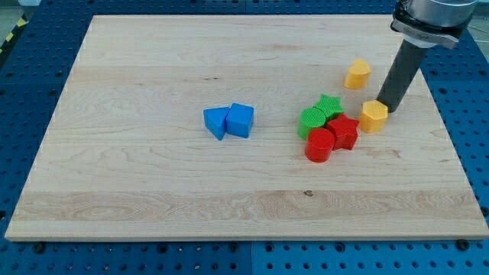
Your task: Push the yellow hexagon close to red star
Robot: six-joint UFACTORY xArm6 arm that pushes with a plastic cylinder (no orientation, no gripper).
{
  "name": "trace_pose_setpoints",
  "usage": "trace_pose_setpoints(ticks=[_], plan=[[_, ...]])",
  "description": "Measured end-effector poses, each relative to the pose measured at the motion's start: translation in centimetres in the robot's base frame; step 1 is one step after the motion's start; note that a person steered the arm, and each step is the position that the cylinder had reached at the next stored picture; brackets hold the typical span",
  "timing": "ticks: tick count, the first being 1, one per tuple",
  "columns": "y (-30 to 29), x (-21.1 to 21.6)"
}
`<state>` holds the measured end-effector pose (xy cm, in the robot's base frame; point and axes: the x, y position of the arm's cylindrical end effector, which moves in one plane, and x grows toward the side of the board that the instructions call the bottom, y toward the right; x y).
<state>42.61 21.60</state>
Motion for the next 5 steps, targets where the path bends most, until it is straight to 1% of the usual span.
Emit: trace_pose_setpoints(ticks=[4, 5], plan=[[-1.8, 0.0], [0.3, -0.1]])
